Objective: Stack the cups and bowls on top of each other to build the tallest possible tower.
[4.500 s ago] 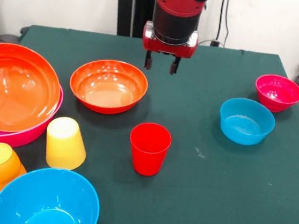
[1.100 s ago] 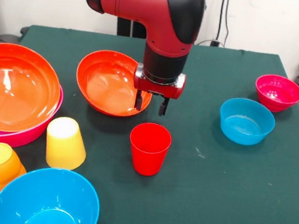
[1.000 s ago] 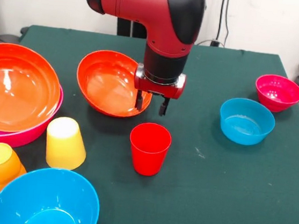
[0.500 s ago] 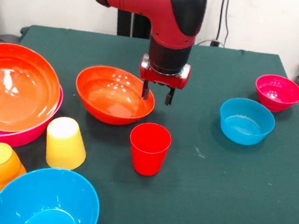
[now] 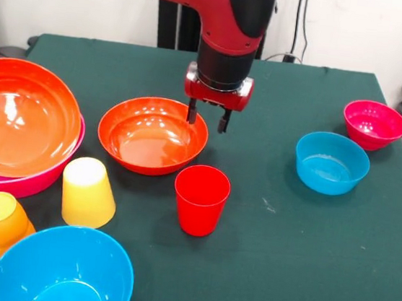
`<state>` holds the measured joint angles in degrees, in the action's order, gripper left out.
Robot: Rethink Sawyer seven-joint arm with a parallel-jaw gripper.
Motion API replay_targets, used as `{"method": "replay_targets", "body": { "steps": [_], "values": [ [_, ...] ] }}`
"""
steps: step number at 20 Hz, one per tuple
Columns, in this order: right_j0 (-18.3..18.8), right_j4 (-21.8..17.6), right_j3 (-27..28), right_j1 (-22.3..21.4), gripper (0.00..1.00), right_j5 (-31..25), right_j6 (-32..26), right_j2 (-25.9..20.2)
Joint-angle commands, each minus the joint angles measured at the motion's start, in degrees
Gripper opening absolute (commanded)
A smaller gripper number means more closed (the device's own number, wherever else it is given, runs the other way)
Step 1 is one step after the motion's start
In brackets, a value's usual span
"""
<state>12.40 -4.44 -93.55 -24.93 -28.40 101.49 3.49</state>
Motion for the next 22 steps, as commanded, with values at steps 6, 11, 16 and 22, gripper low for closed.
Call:
{"method": "replay_targets", "body": {
  "steps": [6, 11, 16, 22],
  "values": [
    [-5.5, -0.1, 3.4, 2.9, 1.0, 0.1, 9.0, 0.7],
    [-5.8, 0.2, 2.4, 3.3, 1.0, 2.0, 8.7, 1.2],
    [-5.2, 0.8, 1.5, 3.1, 1.0, 2.7, 8.2, 0.5],
    [-3.1, 0.3, 1.1, 2.7, 1.0, 4.0, 5.9, -1.7]
  ]
}}
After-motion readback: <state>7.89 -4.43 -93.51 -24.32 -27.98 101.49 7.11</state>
